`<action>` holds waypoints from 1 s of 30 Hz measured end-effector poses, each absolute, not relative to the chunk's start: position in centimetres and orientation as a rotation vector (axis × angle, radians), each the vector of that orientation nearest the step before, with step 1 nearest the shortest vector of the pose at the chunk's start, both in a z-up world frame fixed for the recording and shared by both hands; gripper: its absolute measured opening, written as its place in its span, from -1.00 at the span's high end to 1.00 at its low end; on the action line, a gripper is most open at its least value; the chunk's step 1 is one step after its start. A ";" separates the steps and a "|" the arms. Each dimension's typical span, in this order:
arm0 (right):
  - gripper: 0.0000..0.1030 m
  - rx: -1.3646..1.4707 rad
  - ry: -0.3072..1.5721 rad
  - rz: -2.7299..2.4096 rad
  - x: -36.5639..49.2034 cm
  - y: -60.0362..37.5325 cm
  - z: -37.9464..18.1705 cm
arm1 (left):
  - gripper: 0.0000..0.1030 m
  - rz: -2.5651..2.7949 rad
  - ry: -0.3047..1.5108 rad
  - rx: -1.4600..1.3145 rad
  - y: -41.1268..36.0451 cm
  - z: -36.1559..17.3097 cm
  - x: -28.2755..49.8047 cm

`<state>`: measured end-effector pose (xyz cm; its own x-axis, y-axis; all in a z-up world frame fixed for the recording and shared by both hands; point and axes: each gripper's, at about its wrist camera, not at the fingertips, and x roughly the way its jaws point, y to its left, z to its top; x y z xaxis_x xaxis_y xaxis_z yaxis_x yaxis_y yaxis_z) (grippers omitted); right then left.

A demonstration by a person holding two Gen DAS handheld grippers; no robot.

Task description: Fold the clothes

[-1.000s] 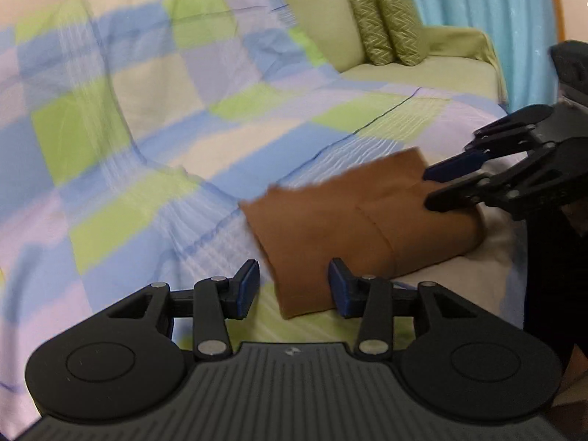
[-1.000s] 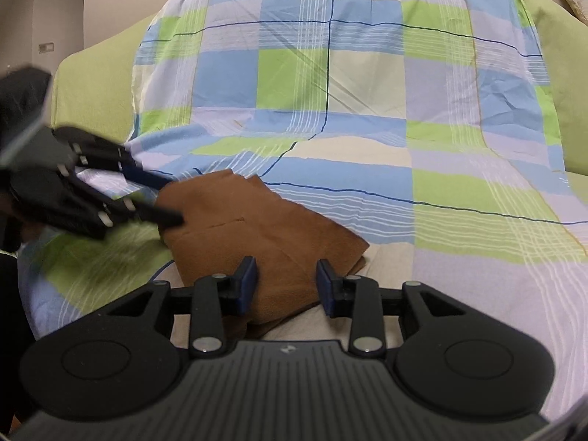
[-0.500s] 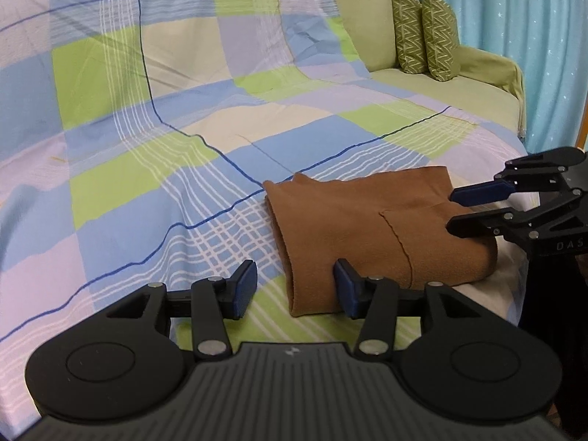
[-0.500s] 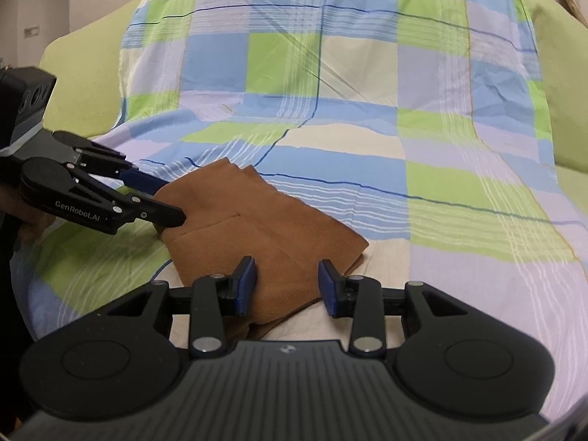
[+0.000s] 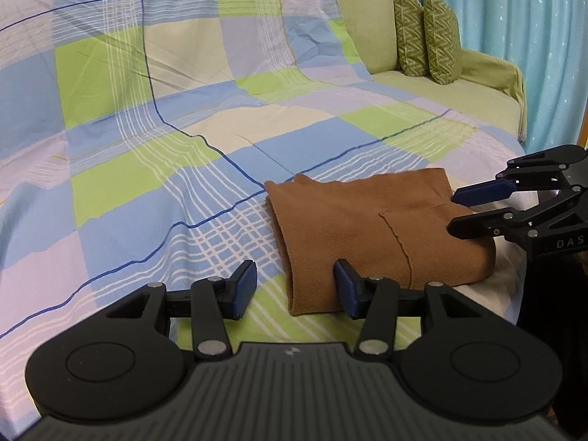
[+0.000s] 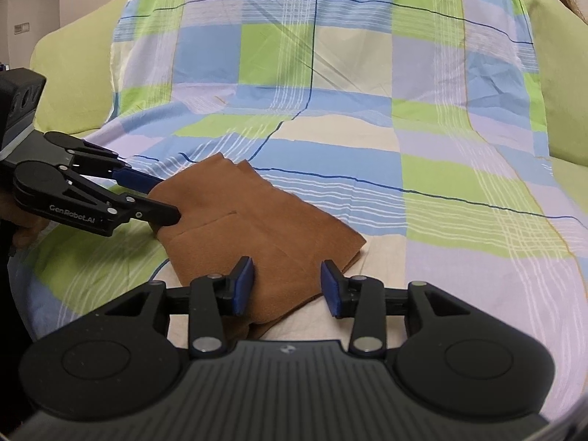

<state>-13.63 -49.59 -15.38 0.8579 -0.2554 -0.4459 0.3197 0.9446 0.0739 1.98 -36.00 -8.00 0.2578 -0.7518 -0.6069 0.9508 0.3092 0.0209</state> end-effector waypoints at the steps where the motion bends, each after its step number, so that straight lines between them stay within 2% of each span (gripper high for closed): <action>1: 0.28 0.143 0.432 -0.310 -14.0 -49.3 -15.0 | 0.01 -1.197 0.545 0.421 -35.8 -7.8 1.8; 3: 0.28 0.122 0.371 -0.324 -15.1 -48.3 -14.1 | 0.13 -1.184 0.513 0.387 -34.8 -6.8 1.1; 8: 0.30 0.076 0.326 -0.269 -15.4 -45.9 -14.1 | 0.13 -1.239 0.500 0.324 -34.6 -5.9 -0.3; 15: 0.27 0.084 0.390 -0.196 -13.5 -45.5 -17.1 | 0.11 -1.262 0.569 0.392 -37.2 -9.2 0.0; 22: 0.34 0.178 0.321 -0.226 -14.6 -47.5 -15.3 | 0.15 -1.262 0.540 0.345 -37.7 -6.4 1.0; 27: 0.35 0.232 0.310 -0.258 -13.6 -50.2 -16.6 | 0.11 -1.283 0.531 0.450 -41.3 -8.6 1.3; 30: 0.35 0.312 0.320 -0.241 -13.0 -52.0 -17.9 | 0.07 -1.287 0.551 0.422 -41.6 -9.0 2.1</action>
